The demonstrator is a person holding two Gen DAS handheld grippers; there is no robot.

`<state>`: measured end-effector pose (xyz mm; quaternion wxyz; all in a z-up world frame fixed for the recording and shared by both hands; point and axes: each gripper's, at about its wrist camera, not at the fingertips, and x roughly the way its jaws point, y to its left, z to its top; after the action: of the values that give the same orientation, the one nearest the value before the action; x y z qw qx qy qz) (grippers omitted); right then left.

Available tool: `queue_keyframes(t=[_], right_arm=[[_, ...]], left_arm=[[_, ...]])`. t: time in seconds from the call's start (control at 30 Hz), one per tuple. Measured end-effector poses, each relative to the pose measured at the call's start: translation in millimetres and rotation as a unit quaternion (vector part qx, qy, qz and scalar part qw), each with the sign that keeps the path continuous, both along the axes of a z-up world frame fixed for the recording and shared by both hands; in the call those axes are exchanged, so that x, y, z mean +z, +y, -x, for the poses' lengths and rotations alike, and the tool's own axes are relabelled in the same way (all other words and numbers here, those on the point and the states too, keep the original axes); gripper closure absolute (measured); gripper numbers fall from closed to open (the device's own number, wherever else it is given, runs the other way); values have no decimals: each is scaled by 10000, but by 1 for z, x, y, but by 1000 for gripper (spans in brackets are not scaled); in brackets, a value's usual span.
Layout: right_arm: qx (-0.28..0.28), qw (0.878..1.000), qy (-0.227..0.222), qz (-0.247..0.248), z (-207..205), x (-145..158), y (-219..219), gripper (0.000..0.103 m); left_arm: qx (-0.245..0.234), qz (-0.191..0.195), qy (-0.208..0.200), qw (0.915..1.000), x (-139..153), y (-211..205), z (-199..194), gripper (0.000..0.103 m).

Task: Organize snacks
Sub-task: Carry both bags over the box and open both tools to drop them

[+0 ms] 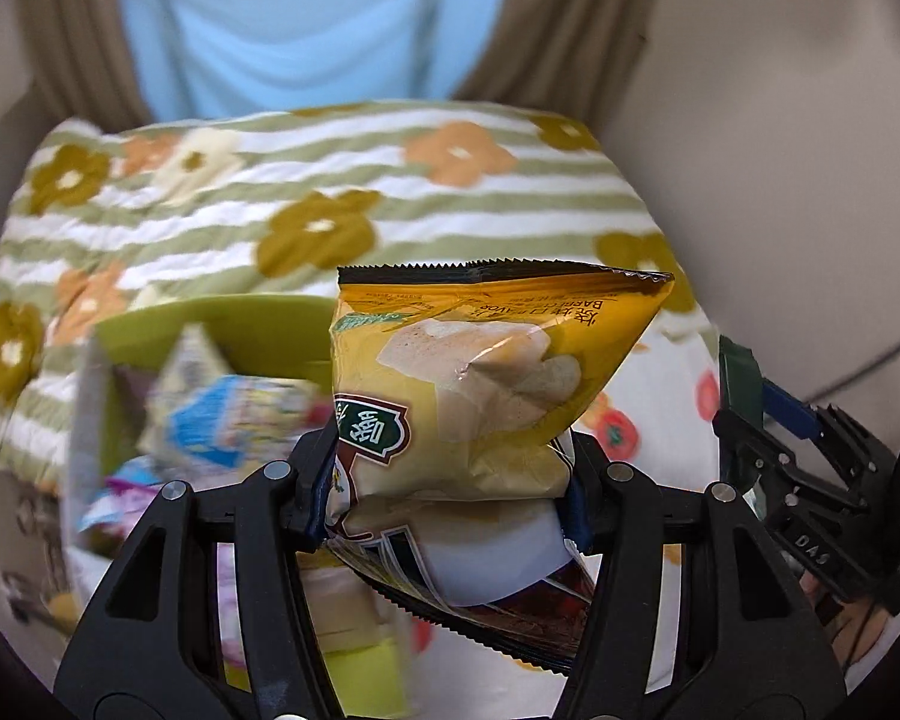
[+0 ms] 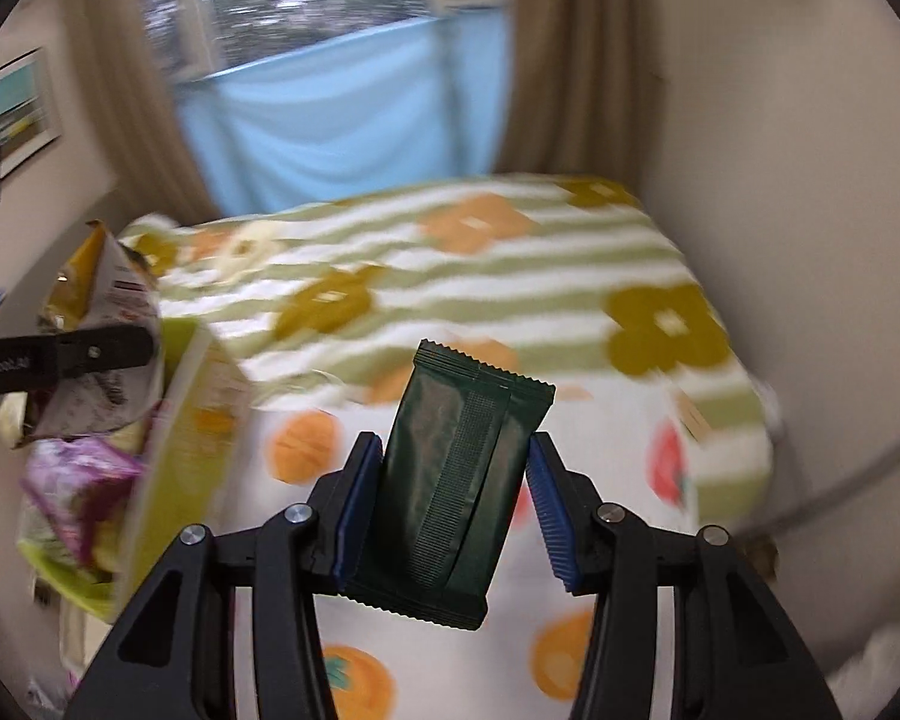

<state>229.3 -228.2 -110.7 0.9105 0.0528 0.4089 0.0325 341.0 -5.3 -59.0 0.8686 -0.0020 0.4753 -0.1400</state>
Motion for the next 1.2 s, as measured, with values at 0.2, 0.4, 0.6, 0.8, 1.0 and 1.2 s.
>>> queue_keyframes(t=[0.2, 0.4, 0.6, 0.8, 1.0, 1.2], right_arm=[[1034, 9936, -128, -439, -43, 19, 72, 58], [1530, 9865, -35, -585, -76, 15, 145, 58], [1632, 9845, 203, -616, -88, -1, 201, 58], [1527, 9866, 361, -458, -94, -13, 219, 58], [1358, 9901, 315, -152, -85, -15, 226, 58], [1161, 9927, 302, -89, -84, -20, 231, 58]], left_arm=[[733, -67, -44, 9973, 4, 84, -5, 50], [1028, -197, 235, 9942, -17, 148, -23, 50], [810, -170, 377, 9959, -41, 178, -47, 17], [740, 69, 288, 9968, -46, 201, -44, 1], [727, 169, 250, 9969, -47, 223, -24, 1], [702, 120, 151, 9973, -48, 234, -15, 1]])
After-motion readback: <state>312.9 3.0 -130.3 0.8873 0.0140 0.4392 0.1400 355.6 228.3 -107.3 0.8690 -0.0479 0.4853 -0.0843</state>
